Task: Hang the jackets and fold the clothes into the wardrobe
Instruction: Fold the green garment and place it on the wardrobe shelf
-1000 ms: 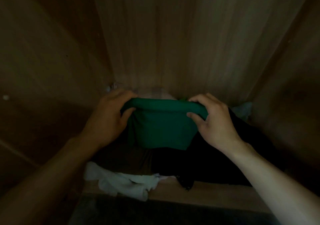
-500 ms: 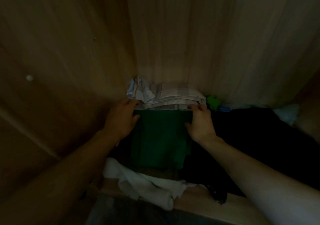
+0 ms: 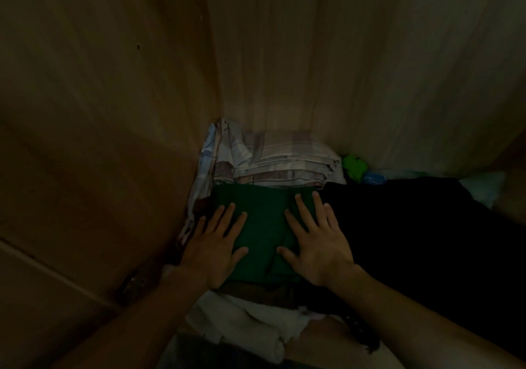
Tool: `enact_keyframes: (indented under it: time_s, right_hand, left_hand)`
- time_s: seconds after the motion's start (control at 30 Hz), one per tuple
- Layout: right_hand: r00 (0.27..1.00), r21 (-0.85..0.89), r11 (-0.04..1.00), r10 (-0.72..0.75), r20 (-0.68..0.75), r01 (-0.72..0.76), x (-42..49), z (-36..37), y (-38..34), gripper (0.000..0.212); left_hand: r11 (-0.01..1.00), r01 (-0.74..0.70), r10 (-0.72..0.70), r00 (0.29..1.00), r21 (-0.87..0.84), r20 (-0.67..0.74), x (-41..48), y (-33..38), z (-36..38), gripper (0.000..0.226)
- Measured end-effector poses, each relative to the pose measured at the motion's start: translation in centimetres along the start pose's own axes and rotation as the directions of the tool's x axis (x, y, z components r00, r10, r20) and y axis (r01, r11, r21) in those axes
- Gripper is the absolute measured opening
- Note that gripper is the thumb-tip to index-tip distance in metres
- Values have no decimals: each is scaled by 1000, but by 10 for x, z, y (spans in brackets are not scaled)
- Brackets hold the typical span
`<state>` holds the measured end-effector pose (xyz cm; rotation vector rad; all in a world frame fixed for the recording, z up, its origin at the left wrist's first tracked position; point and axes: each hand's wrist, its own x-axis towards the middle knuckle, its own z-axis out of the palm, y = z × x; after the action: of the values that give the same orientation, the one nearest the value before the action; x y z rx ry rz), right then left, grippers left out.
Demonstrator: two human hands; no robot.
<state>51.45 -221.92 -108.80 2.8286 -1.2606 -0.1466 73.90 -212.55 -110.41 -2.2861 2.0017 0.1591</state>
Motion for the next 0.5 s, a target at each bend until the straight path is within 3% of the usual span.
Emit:
enact_keyframes:
  time_s: [0.23,0.4,0.5]
  right_hand:
    - [996,-32,999,19,92,-16,9,8,4,89]
    - [998,-13,1000,16,56,-15,-1,-2,1,86]
    - [998,62,997,40,47,-43,-13,-17,-7,94]
  left_hand:
    - [999,42,-42,995,-4,89,10,-3,14,84]
    - [997,63,-54,979,-42,199,6,5,-20,72]
    - [992,71,-55,988,-108,147,-7,14,-46,68]
